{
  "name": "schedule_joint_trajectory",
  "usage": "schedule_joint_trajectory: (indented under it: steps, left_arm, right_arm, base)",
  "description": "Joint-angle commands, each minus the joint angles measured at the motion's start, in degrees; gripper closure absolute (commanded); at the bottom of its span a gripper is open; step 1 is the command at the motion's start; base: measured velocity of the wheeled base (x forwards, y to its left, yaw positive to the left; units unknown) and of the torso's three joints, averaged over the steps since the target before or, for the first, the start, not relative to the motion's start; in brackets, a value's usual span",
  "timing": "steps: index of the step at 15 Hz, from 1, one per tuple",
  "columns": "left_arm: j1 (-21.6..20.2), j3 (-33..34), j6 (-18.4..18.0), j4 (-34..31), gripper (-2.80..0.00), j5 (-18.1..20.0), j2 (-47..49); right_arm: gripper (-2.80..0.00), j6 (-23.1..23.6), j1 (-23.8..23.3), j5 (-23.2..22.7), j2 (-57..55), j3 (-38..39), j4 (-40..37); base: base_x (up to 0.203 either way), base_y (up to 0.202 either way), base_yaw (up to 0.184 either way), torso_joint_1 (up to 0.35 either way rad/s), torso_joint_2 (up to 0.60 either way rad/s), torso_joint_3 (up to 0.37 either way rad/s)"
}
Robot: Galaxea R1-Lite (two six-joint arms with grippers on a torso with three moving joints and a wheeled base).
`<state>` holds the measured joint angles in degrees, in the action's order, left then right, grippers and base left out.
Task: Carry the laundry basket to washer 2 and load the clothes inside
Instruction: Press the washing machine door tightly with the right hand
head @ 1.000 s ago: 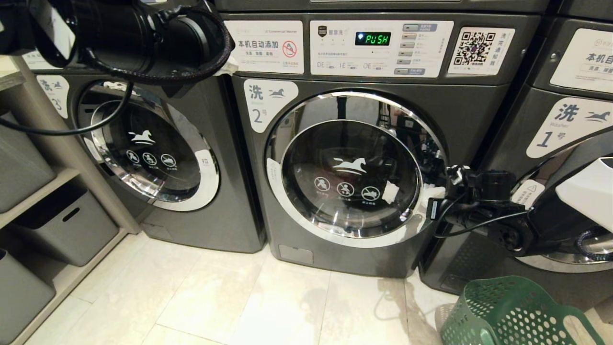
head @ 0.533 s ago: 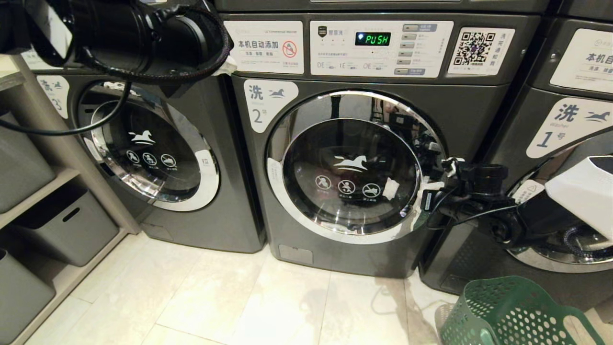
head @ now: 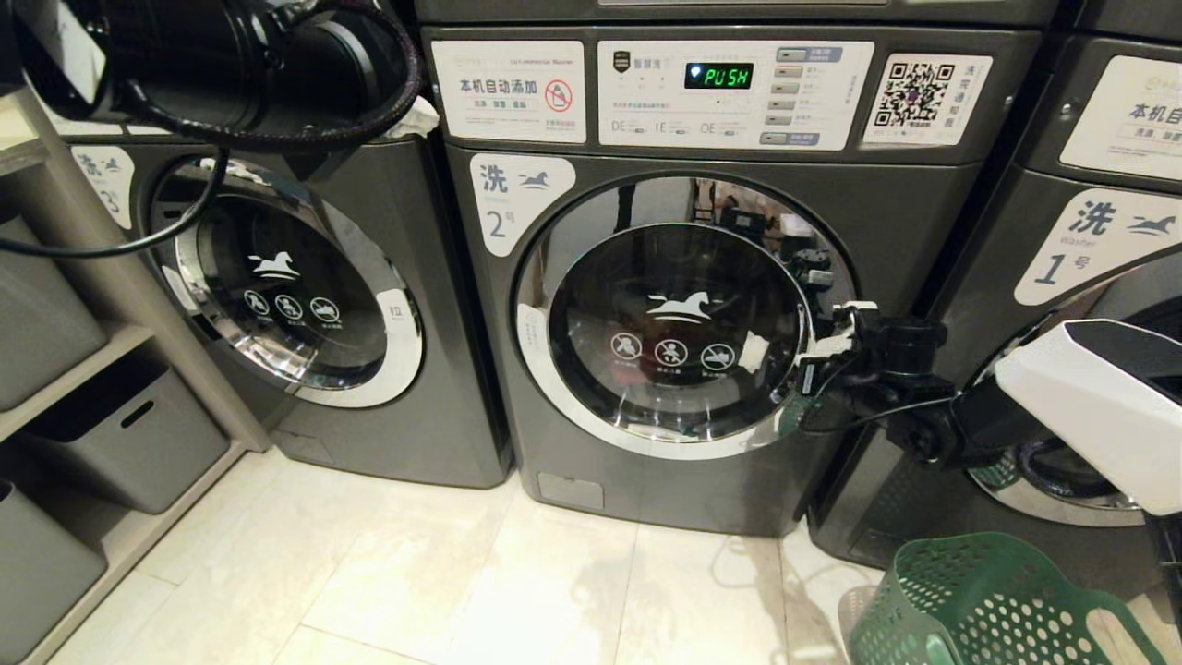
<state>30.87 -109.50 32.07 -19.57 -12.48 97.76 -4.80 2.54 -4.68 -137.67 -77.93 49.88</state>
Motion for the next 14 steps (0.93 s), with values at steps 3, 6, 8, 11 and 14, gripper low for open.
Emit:
schedule_joint_trajectory:
  steps: [3,6,8,11,14]
  left_arm:
    - [-1.8,2.9,0.2,0.4,0.0,-0.2,-2.4]
    - [-3.8,3.2,0.3,0.4,0.0,-3.6,-3.1]
    - [-5.1,4.7,0.8,0.4,0.0,-3.9,-4.4]
    - [-7.1,8.1,1.5,0.6,0.0,-3.6,-6.1]
    - [-7.0,8.1,1.5,0.8,0.0,-3.5,-5.7]
  right_arm:
    - [0.0,0.5,0.0,0.1,-5.0,-4.8,0.3]
    - [0.0,0.5,0.0,0.2,-6.0,-5.6,0.3]
    - [0.0,0.6,-0.1,0.6,-6.5,-6.8,0.3]
    - [0.0,1.3,-0.7,3.6,-5.2,-7.6,0.1]
    - [0.0,4.9,-2.7,3.6,-4.5,-6.0,-0.2]
  base:
    - [0.0,0.0,0.0,0.0,0.0,0.0]
    - [0.0,0.0,0.0,0.0,0.0,0.0]
    - [0.0,0.0,0.0,0.0,0.0,0.0]
    - [0.0,0.0,0.0,0.0,0.0,0.0]
    - [0.0,0.0,0.0,0.0,0.0,0.0]
